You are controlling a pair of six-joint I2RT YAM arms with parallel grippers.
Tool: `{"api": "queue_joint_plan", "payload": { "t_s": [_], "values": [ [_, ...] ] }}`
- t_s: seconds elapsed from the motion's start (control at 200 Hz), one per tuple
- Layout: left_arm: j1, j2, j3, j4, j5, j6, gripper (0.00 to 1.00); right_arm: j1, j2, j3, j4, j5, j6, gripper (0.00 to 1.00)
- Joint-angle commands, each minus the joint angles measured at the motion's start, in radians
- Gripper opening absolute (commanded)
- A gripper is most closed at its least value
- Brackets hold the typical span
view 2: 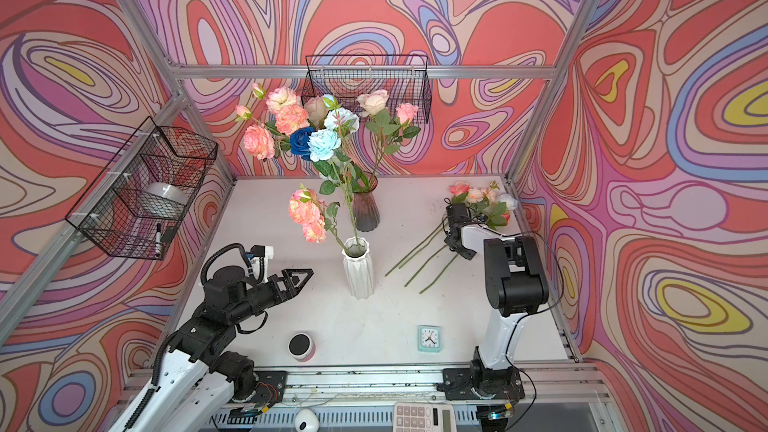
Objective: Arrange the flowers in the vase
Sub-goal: 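Return the right gripper to the pile and lower onto a white rose stem, then close the right gripper on the white rose stem and raise it upright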
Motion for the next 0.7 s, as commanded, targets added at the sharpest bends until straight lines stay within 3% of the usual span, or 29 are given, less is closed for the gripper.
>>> {"api": "queue_joint_plan", "payload": {
  "t_s": [0.0, 0.1, 0.245, 0.691],
  "values": [
    [-0.004, 0.001, -0.007, 0.030, 0.001, 0.005, 0.84, -0.005, 0.037, 0.020, -0.037, -0.030, 0.007, 0.30],
    [-0.003, 0.005, -0.004, 0.028, 0.004, 0.007, 0.84, -0.004, 0.045, 0.020, -0.033, -0.061, 0.007, 0.23],
    [-0.004, 0.011, 0.001, 0.019, 0.008, 0.007, 0.84, -0.005, -0.002, -0.025, 0.008, -0.079, 0.002, 0.00],
    [-0.003, 0.010, 0.039, -0.024, -0.006, 0.009, 0.84, 0.003, -0.356, -0.216, 0.110, -0.094, -0.067, 0.00]
  ]
}}
